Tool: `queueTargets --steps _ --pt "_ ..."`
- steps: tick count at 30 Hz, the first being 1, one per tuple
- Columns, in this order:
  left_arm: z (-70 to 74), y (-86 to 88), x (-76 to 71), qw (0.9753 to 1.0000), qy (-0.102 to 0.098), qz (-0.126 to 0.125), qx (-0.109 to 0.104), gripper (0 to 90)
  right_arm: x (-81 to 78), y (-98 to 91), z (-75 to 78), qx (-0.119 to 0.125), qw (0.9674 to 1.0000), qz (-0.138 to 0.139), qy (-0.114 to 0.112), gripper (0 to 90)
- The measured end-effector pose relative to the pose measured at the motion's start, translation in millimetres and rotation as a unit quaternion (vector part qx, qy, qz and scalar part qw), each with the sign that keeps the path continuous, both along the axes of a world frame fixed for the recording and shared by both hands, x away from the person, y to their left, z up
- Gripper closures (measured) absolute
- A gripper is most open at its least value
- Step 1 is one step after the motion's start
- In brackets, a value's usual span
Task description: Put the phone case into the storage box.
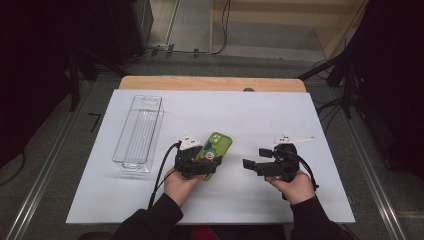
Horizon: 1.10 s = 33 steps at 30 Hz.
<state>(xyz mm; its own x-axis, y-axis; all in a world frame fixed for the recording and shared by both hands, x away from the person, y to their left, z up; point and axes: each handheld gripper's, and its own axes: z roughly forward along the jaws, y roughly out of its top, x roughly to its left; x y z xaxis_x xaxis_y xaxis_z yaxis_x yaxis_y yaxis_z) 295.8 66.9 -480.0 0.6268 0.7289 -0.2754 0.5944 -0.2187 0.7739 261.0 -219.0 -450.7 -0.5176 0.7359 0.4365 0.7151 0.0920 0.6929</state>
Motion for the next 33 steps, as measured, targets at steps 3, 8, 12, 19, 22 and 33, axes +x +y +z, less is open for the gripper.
queueTargets --steps 3,8,12,19,22,33 --pt "0.6 -0.5 -2.4 0.9999 -0.012 0.005 -0.004 16.5 3.5 3.9 2.4 -0.004 1.0000 0.000 -0.003 8.7" --pt "-2.0 2.0 -2.1 0.9997 -0.017 0.017 -0.011 16.5 7.6 7.5 8.2 -0.001 1.0000 -0.001 -0.002 8.7" --pt "-2.1 0.9 -4.1 0.9992 -0.029 0.022 -0.013 16.5 11.9 11.2 13.2 0.001 1.0000 -0.004 -0.002 8.7" --pt "-2.8 -0.3 -6.7 0.9985 -0.042 0.030 -0.017 16.5 21.2 20.1 19.8 0.003 0.9999 -0.010 0.002 8.7" --pt "-3.4 -0.5 -7.9 0.9982 -0.047 0.031 -0.019 16.5 25.5 24.9 21.4 0.003 0.9999 -0.012 0.002 8.7" --pt "-2.2 -3.4 -12.8 0.9964 -0.073 0.028 -0.033 16.5 43.2 35.5 23.2 0.010 0.9998 -0.012 0.016 9.3"
